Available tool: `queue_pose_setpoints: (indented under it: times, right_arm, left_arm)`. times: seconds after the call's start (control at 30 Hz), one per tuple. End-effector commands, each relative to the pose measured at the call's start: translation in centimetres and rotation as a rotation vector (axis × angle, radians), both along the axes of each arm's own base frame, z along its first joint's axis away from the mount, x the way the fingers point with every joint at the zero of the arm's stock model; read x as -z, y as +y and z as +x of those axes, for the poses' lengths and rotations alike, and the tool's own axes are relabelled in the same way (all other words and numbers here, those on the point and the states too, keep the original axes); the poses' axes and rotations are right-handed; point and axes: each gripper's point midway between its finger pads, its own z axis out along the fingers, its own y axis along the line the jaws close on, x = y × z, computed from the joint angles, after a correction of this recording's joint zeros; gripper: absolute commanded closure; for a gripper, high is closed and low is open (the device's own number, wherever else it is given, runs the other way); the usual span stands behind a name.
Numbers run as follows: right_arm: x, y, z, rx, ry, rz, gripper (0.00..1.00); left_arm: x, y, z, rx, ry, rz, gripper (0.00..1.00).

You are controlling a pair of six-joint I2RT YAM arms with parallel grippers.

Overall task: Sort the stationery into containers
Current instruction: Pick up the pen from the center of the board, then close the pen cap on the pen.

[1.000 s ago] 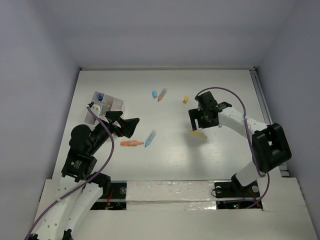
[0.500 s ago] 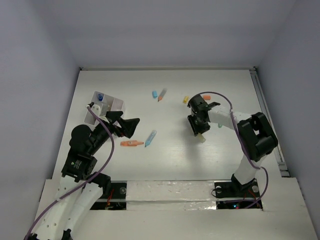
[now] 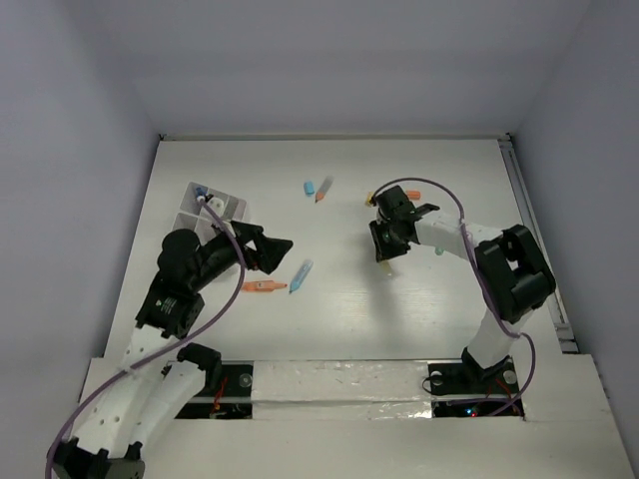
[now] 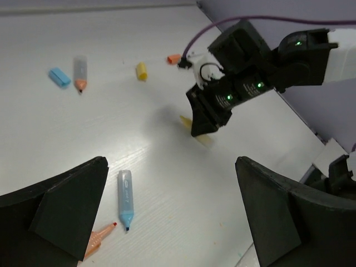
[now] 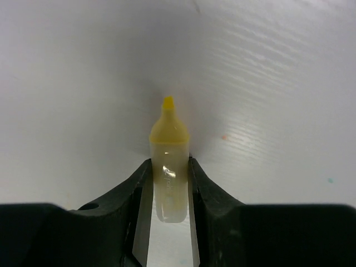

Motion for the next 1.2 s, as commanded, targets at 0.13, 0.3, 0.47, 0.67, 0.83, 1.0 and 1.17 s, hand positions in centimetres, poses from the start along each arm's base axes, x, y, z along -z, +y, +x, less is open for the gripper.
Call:
queue_pose_setpoints:
  times: [0.13, 0.3, 0.47, 0.67, 0.83, 1.0, 1.17]
  right_arm:
    - [-14.0, 9.9, 2.1, -0.003, -0.4, 0.545, 0.97]
    - [-20.3, 15.0, 0.6, 0.001, -0.507, 0.78, 0.95]
    - [-23.4, 18.8, -1.1, -0.035, -0.544, 0.867, 0.93]
    - [-25.5, 21.3, -2.9, -0.07, -0.568, 0.935, 0.93]
    - [-27.0, 21.9, -3.1, -0.059, -0.595, 0.956, 0.92]
    - [-28.0, 22.3, -3.2, -0.052, -0.608, 0.988, 0.92]
    - [-28.9, 23.1, -3.7, -0.075, -0.601, 1.015, 0.92]
  left_arm:
    - [1.0, -2.4, -0.2, 0.147, 0.053, -0.014, 0.07]
    - [1.6, -2.6, 0.0, 0.15, 0.074, -0.017, 0.14]
    - [3.3, -3.1, 0.4, 0.173, 0.145, 0.0, 0.16]
    - [3.1, -2.8, 0.7, 0.144, 0.134, -0.004, 0.24]
    - [3.5, -3.0, 0.8, 0.149, 0.148, -0.003, 0.28]
    - [4.0, -3.0, 1.0, 0.149, 0.169, 0.006, 0.33]
    - [3.9, -2.8, 1.2, 0.133, 0.162, 0.007, 0.45]
